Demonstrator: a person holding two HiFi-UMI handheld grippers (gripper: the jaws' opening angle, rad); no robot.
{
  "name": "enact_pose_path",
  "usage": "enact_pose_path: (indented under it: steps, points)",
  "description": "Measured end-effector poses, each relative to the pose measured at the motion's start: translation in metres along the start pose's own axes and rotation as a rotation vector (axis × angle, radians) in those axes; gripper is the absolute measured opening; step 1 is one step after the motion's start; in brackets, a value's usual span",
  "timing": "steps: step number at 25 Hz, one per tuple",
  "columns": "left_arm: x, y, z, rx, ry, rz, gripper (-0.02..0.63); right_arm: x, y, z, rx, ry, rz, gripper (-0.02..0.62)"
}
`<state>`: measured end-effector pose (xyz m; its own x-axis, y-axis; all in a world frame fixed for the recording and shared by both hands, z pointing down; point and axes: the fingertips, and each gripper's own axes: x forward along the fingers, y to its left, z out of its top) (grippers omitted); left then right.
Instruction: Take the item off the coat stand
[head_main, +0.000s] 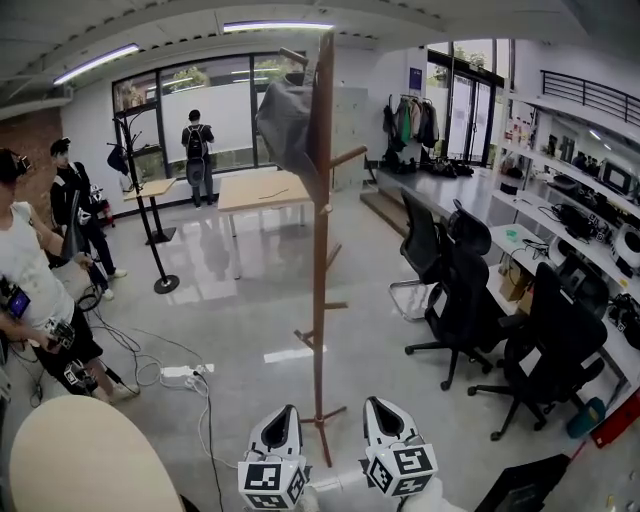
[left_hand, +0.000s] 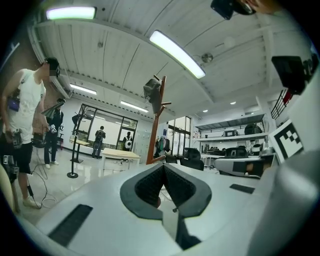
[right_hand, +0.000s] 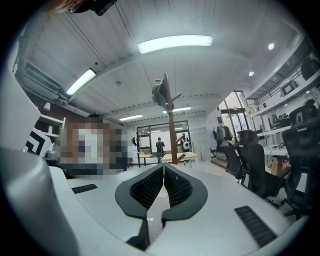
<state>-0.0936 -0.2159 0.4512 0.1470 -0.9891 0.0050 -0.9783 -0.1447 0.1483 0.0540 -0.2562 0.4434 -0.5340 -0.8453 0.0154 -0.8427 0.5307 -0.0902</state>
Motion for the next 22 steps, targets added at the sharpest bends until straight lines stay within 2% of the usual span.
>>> enact_pose_path:
  steps: [13,22]
  points:
    - [0.064,0.037,0.013,0.007,0.001,0.002,0.000,0.074,-0.008,0.006,0.007,-0.003,0.021,0.011]
    - [0.116,0.062,0.022,0.026,-0.008,-0.048,0.000,0.136,-0.004,0.019,0.000,-0.036,0.021,0.011]
